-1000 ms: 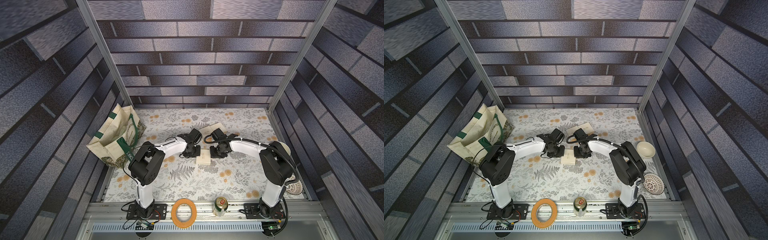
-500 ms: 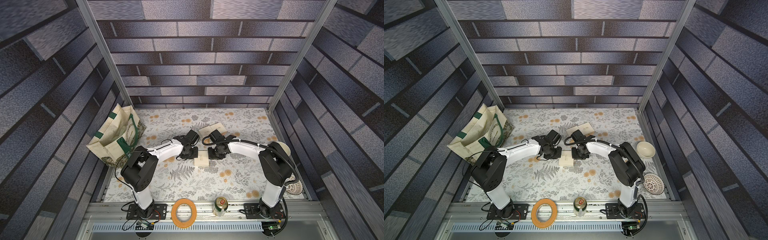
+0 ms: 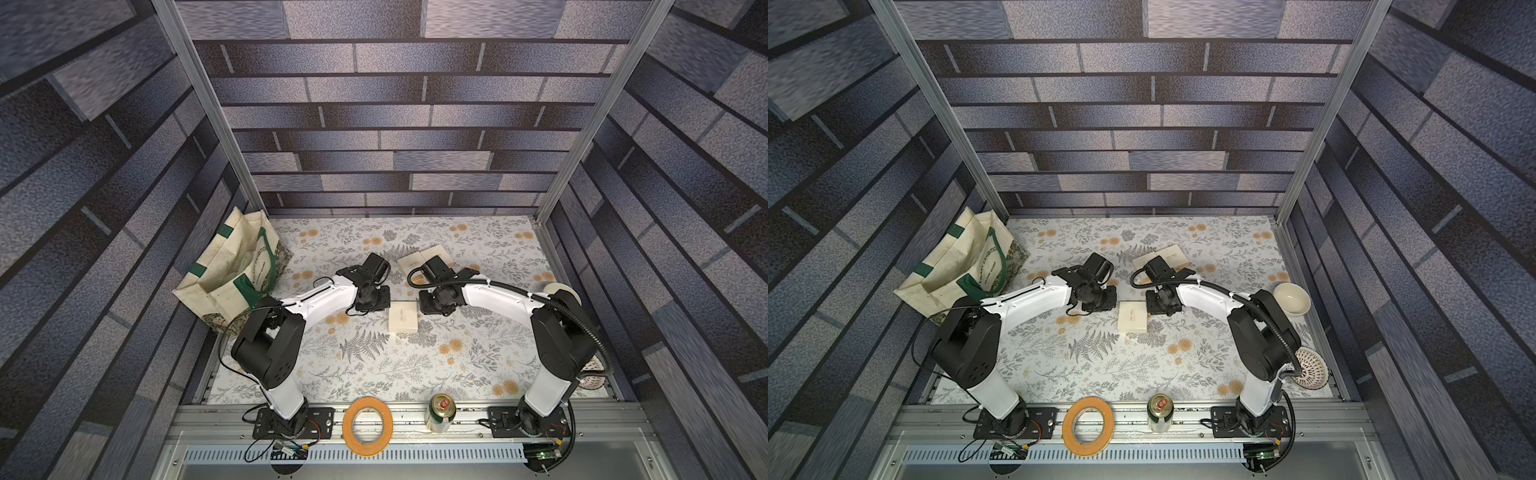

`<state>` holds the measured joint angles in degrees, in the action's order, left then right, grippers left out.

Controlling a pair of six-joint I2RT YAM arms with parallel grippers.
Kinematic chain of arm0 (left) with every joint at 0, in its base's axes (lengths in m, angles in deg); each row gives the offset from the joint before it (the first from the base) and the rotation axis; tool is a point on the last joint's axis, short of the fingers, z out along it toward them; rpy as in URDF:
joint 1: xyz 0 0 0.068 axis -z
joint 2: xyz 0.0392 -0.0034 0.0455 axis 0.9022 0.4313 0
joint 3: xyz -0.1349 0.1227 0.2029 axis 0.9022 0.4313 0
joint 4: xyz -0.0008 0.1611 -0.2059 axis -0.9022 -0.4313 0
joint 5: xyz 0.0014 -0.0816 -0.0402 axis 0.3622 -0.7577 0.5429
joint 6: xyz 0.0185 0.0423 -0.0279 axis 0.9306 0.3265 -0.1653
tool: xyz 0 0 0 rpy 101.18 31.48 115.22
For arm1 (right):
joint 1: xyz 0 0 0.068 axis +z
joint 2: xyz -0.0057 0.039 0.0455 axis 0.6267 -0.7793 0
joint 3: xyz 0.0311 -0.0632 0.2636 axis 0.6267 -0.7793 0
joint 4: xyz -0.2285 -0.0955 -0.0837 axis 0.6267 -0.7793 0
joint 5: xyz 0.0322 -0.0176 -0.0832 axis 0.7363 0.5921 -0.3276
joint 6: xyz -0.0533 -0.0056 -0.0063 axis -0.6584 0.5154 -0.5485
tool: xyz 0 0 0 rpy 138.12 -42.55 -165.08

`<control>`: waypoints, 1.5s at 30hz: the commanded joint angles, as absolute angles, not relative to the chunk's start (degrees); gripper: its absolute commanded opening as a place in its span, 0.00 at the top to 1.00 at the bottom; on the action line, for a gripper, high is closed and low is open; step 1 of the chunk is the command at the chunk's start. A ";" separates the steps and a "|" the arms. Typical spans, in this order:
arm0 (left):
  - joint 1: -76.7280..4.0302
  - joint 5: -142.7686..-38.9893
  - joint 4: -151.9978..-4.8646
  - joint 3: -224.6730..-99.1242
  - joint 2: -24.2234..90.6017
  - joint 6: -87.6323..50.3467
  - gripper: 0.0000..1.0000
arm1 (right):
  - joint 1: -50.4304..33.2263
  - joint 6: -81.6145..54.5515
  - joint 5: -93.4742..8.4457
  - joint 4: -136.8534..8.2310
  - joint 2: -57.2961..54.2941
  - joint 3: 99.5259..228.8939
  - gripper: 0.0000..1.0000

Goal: Take out the earrings from the drawer-style jewelry box
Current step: Close the drawer of the jewelry box, then move the jewelry box to the center of the board.

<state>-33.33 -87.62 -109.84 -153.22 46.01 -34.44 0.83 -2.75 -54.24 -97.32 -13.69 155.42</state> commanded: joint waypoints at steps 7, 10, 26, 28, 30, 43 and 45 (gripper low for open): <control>-41.74 -97.64 -100.55 -162.58 47.39 -33.90 0.81 | -3.60 -5.61 -52.67 -99.99 -14.81 166.46 0.65; -42.55 -98.86 -100.20 -165.02 48.86 -33.16 0.81 | -5.40 -7.25 -52.62 -102.76 -19.38 174.62 0.65; -43.43 -99.02 -99.36 -163.87 48.36 -34.44 0.79 | -7.90 -11.06 -50.65 -113.40 -49.38 212.53 0.65; -43.44 -98.46 -99.69 -162.92 47.48 -34.50 0.79 | -7.91 -11.06 -50.22 -113.39 -50.57 212.83 0.65; -43.44 -97.96 -99.98 -161.75 46.81 -34.70 0.78 | -7.94 -11.05 -49.53 -112.96 -51.14 212.02 0.65; -43.44 -94.96 -100.11 -155.47 43.90 -35.79 0.78 | -7.83 -16.04 -38.30 -108.83 -46.23 194.66 0.67; -43.44 -94.77 -100.08 -155.24 43.96 -35.95 0.77 | -7.87 -17.55 -36.60 -108.51 -45.06 191.68 0.67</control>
<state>-42.93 -96.15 -99.43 -156.17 45.94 -35.03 -8.57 -14.75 -41.10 -103.30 -44.12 196.64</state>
